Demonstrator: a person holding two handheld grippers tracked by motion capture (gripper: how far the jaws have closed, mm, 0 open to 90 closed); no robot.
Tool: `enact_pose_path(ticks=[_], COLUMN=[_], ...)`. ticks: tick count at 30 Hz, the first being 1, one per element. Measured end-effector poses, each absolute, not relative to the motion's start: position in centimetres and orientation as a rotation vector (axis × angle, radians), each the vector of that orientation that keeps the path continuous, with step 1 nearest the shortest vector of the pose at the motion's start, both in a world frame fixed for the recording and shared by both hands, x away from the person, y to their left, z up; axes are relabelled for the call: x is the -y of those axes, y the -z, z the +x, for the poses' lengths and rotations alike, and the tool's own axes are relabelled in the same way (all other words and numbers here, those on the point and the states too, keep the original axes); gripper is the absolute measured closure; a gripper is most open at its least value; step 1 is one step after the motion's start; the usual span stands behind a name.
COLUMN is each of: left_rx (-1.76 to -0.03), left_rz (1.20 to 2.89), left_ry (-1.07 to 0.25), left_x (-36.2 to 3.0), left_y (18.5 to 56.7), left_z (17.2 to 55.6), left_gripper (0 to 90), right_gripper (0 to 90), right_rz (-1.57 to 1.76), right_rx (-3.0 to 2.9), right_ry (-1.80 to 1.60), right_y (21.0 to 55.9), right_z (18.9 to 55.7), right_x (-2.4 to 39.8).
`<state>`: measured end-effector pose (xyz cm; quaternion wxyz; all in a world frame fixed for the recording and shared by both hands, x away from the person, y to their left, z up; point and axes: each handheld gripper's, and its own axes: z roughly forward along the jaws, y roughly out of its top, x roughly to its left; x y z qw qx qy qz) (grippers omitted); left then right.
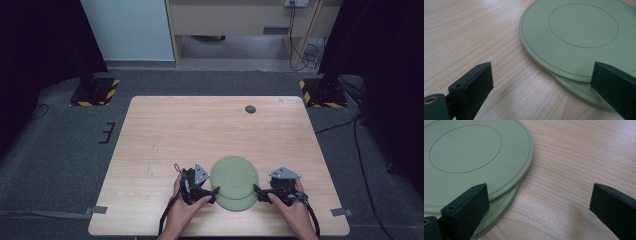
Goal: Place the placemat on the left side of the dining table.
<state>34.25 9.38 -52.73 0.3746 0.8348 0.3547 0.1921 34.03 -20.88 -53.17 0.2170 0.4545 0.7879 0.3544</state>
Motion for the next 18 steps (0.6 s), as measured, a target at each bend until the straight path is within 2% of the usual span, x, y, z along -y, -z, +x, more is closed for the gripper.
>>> enact_pose_path(ticks=[18], left_rx=[-0.926], left_rz=[2.119], left_ry=[-0.509], left_x=[-9.29], left_y=[52.76], left_z=[34.44], left_gripper=[3.5], right_gripper=[2.4], right_rz=[1.269], right_rx=[-2.174], right_ry=[-0.988], right_y=[53.26], right_z=[34.3], right_x=[20.8])
